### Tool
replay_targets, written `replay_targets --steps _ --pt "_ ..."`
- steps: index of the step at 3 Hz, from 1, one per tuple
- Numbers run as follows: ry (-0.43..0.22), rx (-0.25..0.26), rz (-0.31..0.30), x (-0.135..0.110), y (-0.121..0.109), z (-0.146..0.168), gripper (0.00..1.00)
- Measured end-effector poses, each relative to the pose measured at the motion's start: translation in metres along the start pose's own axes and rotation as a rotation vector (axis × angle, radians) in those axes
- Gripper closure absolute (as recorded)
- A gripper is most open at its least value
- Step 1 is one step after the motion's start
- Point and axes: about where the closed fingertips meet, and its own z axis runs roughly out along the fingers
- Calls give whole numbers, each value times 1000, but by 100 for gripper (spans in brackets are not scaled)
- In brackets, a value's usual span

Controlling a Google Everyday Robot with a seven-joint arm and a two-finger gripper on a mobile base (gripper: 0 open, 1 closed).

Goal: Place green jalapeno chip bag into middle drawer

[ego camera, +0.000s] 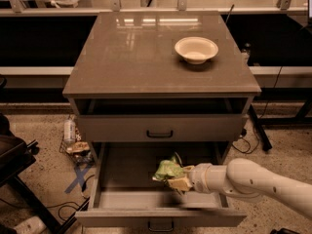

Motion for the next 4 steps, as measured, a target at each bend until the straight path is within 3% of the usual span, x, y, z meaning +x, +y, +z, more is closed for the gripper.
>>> replay_targets --steps 3,4 --pt "1 -9 -3 -1 3 4 15" --pt "2 -12 -3 -1 4 5 0"
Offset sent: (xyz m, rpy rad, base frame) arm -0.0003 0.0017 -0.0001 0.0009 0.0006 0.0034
